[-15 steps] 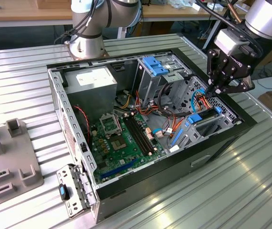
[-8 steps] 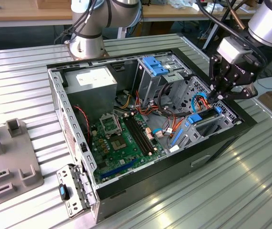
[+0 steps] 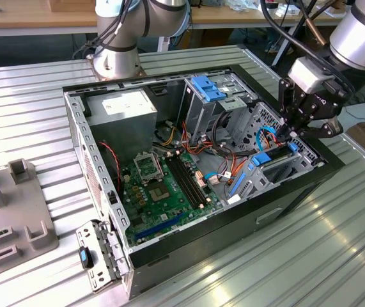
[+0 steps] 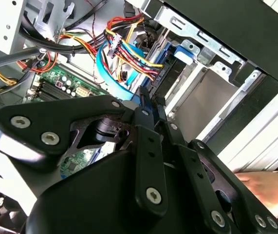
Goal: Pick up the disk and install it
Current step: 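Insert the second disk wire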
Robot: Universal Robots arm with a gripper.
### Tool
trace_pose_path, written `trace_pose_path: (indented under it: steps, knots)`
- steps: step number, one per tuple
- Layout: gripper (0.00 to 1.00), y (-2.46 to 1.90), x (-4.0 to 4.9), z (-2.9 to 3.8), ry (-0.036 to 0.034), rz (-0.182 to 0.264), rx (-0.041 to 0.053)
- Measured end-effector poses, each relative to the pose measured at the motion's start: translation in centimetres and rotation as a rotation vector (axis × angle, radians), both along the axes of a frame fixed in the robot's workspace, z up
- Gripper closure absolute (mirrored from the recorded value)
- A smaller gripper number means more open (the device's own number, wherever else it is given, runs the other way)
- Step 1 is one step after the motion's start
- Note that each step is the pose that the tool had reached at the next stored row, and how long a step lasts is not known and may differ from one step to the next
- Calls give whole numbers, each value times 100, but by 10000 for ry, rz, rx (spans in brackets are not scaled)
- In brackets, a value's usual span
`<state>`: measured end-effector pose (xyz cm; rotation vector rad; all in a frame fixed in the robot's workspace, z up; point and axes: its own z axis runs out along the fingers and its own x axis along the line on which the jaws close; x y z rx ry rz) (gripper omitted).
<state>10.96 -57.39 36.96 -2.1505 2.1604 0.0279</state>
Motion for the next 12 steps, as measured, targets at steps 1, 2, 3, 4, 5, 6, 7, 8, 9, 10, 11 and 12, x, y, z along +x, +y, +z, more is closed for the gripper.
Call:
trace_pose_path:
  steps: [1,2,3,4,5,6,7,8,9,10,11,12]
  knots:
    - [84,0,1,-6,-34,14,1]
    - [84,-2,1,-22,-85,45,4]
    - [84,-2,0,-30,-101,57,1]
    - [84,-7,-10,-45,-124,64,3]
    - [84,-10,-14,-51,-137,67,3]
    - [84,-15,-22,-60,-161,72,4]
    - [84,-20,-33,-71,-205,79,7]
    - [84,-23,-40,-75,-245,84,14]
    - [84,-26,-46,-79,-299,87,24]
    - [84,-31,-50,-84,-394,93,40]
    - [84,-33,-51,-89,-467,100,56]
    - [84,-33,-51,-89,-472,102,56]
